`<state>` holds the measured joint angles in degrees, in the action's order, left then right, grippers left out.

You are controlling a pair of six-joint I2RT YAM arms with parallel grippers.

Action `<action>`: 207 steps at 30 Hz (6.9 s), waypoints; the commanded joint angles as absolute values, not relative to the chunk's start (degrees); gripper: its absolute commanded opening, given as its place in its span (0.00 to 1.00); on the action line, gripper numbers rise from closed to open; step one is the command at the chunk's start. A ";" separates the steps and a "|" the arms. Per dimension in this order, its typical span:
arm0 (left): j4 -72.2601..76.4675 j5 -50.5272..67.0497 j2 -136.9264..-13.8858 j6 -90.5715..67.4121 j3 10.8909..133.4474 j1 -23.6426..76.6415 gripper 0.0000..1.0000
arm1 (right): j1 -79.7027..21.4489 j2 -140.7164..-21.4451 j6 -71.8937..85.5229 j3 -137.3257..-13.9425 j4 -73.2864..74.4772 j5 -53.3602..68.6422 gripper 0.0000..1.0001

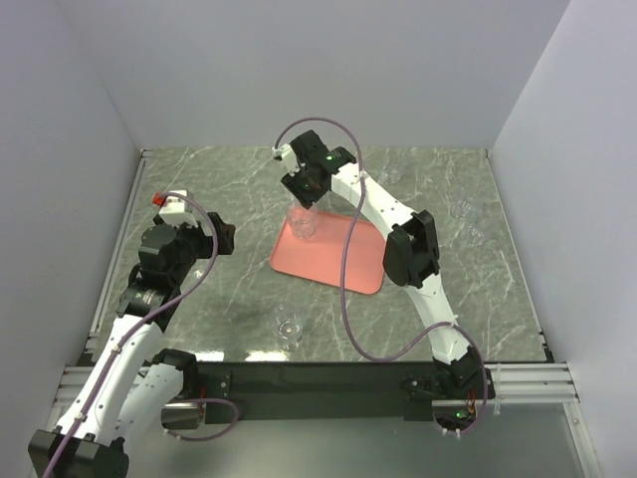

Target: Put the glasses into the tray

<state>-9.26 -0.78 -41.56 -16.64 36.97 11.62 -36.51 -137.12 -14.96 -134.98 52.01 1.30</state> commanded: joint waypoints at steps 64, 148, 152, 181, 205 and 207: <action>-39.11 17.33 -36.73 -52.82 32.69 23.97 0.59 | 2.46 -46.67 -21.62 -45.79 33.31 35.33 0.62; -31.99 -14.33 -111.70 -37.36 96.67 42.89 0.00 | 3.60 -46.06 -22.68 -45.18 33.57 35.77 0.62; -33.13 -14.41 -114.95 -36.65 100.10 41.66 0.00 | 3.60 -46.06 -22.67 -45.18 33.57 35.77 0.62; -36.83 -15.91 -120.06 -33.93 107.75 39.73 0.18 | 3.78 -46.32 -22.59 -45.00 33.31 35.16 0.62; -28.48 -10.28 -95.57 -28.83 90.65 39.03 0.46 | 5.54 -46.32 -22.06 -44.65 32.08 33.93 0.62; -26.73 -10.37 -92.48 -27.86 87.38 38.59 0.48 | 5.54 -46.58 -21.62 -44.47 31.29 33.49 0.62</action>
<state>-30.33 -11.44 -97.03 -30.41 91.24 39.44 5.06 -46.96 -22.13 -44.88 34.39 34.61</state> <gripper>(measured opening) 0.472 0.617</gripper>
